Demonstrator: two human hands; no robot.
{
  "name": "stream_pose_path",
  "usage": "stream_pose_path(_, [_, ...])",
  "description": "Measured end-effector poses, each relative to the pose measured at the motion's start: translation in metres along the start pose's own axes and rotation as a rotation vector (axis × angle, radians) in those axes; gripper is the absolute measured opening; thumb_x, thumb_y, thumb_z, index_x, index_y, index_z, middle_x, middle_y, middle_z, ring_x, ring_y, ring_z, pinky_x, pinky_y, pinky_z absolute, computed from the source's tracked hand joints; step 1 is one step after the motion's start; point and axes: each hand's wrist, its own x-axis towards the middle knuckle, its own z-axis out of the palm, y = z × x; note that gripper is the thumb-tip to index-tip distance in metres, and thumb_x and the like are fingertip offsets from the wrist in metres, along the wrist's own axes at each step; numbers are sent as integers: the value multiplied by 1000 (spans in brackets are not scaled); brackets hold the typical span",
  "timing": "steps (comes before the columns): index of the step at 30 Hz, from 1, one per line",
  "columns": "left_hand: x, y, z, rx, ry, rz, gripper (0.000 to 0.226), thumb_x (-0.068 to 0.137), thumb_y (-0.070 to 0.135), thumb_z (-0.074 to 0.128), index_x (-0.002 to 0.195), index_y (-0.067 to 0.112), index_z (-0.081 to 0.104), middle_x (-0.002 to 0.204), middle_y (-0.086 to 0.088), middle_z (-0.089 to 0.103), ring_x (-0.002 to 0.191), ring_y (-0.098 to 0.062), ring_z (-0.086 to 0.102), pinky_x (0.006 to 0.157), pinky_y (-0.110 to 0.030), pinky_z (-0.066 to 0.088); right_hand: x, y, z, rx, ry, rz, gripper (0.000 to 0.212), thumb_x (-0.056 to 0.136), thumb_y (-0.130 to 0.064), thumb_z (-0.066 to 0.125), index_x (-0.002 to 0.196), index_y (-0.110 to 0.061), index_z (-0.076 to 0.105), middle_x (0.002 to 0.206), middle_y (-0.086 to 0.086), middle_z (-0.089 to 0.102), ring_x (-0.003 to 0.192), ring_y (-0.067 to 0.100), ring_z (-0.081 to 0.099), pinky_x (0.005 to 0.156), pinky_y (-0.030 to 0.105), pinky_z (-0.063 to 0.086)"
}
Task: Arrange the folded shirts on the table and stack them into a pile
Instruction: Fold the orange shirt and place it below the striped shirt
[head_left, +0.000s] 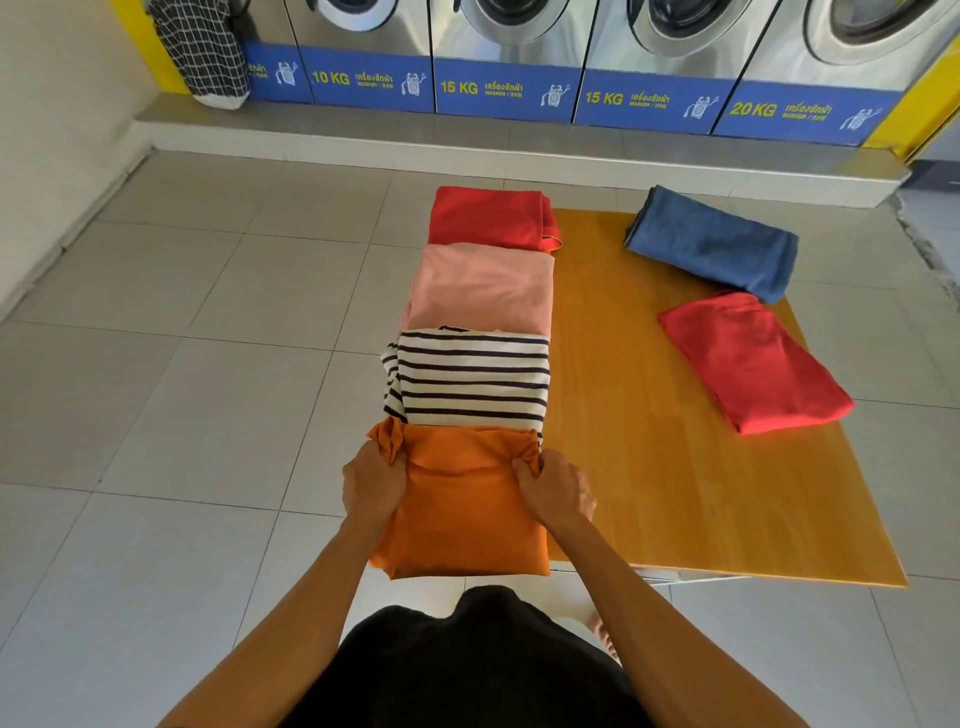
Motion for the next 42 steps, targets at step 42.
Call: stream_pose_path(42, [-30,125,14,-40,-107,488,44,87,19,67,128,14,53,130,-8,55,124,-24,48,104,-36,42,-13,-23,-72,420,279,-187,21,95,-17,65,115,-14,63,116,2,68,93,11,61,60,5,37])
